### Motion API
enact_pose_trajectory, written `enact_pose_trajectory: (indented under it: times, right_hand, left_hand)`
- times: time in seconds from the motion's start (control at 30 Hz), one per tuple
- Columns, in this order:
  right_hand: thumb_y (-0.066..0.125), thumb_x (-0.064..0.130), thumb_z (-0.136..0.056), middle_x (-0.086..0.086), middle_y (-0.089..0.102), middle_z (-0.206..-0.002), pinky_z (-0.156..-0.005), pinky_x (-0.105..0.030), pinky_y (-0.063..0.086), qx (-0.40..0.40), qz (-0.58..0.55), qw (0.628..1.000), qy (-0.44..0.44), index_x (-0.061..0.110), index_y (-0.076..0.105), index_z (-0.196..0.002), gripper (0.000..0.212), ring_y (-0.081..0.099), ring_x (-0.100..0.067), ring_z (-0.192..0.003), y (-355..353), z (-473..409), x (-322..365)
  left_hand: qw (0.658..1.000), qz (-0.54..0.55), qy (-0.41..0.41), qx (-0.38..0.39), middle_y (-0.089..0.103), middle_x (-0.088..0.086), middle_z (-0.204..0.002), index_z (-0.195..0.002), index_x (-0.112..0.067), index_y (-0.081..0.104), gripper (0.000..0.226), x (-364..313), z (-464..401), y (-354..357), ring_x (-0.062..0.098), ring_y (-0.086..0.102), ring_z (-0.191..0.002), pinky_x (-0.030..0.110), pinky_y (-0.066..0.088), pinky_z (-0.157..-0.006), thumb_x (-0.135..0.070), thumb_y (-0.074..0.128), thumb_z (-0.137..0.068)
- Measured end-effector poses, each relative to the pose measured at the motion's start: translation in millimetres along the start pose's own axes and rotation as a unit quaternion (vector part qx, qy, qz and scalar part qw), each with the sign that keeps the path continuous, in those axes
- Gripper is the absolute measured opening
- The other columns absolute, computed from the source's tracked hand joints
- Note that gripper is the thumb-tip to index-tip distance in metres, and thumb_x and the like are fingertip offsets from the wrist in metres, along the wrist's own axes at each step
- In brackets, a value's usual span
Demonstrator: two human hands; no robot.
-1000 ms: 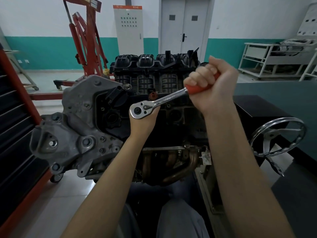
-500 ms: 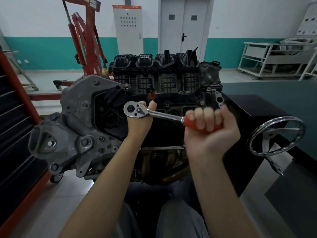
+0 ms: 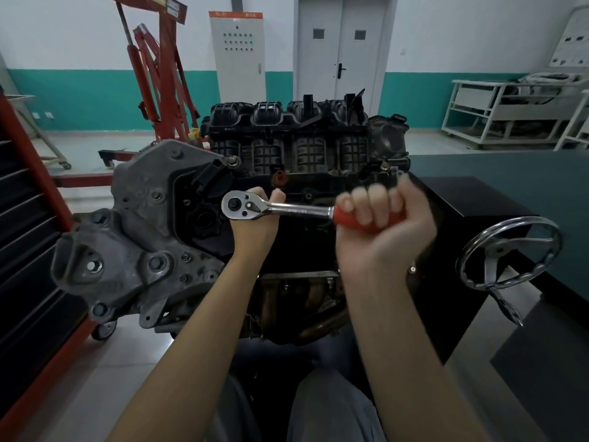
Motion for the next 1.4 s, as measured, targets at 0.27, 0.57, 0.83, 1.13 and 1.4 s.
enact_pose_trajectory:
  times: [0.27,0.57,0.83,1.13,1.4]
  right_hand:
    - [0.043,0.016,-0.088,0.005,0.029,-0.042,-0.048,-0.024,0.040,-0.012,-0.029,0.999,-0.021,0.019,0.035,-0.049,0.040,0.029,-0.012,-0.040,-11,13,2]
    - [0.047,0.012,-0.081,0.006,0.027,-0.039,-0.044,-0.018,0.029,0.034,0.045,0.996,0.067,0.019,0.036,-0.047,0.037,0.023,-0.010,-0.036,28,-45,5]
    - [0.044,0.012,-0.090,0.006,0.028,-0.042,-0.045,-0.020,0.032,0.013,0.036,0.998,0.039,0.020,0.035,-0.052,0.040,0.024,-0.011,-0.039,19,-25,-1]
    - [0.039,0.014,-0.090,0.006,0.027,-0.040,-0.046,-0.022,0.035,0.026,-0.004,1.000,-0.003,0.020,0.034,-0.047,0.044,0.025,-0.011,-0.039,2,-2,3]
    - [0.041,0.011,-0.091,0.005,0.028,-0.038,-0.043,-0.019,0.030,0.061,0.081,0.988,0.118,0.017,0.036,-0.047,0.045,0.025,-0.010,-0.035,44,-54,2]
  left_hand:
    - [1.000,-0.015,0.007,0.011,0.025,-0.014,-0.042,-0.050,-0.020,0.023,0.057,-5,0,3,0.003,0.024,-0.038,0.013,0.023,-0.044,-0.001,0.061,-0.088]
    - [1.000,-0.005,-0.020,0.016,0.039,-0.018,-0.041,-0.049,-0.025,0.035,0.052,7,-5,1,-0.001,0.036,-0.041,0.009,0.032,-0.046,-0.001,0.059,-0.088]
    - [0.999,0.020,-0.034,-0.011,0.036,-0.016,-0.040,-0.054,-0.019,0.030,0.050,4,-2,-2,0.001,0.033,-0.040,0.011,0.028,-0.045,0.002,0.059,-0.088]
    - [1.000,-0.012,-0.011,0.010,0.028,-0.015,-0.042,-0.052,-0.019,0.027,0.053,-1,-5,1,0.003,0.026,-0.038,0.014,0.023,-0.044,0.002,0.057,-0.090]
    - [1.000,-0.017,-0.016,0.014,0.034,-0.016,-0.043,-0.045,-0.030,0.033,0.047,4,-3,1,0.002,0.029,-0.044,0.021,0.029,-0.048,-0.018,0.061,-0.080]
Point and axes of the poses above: each hand's wrist, its own z-axis away from the middle knuckle, its own y-axis out of the palm, x = y × z, the point moved 5 cm from there along -z, towards the middle knuckle
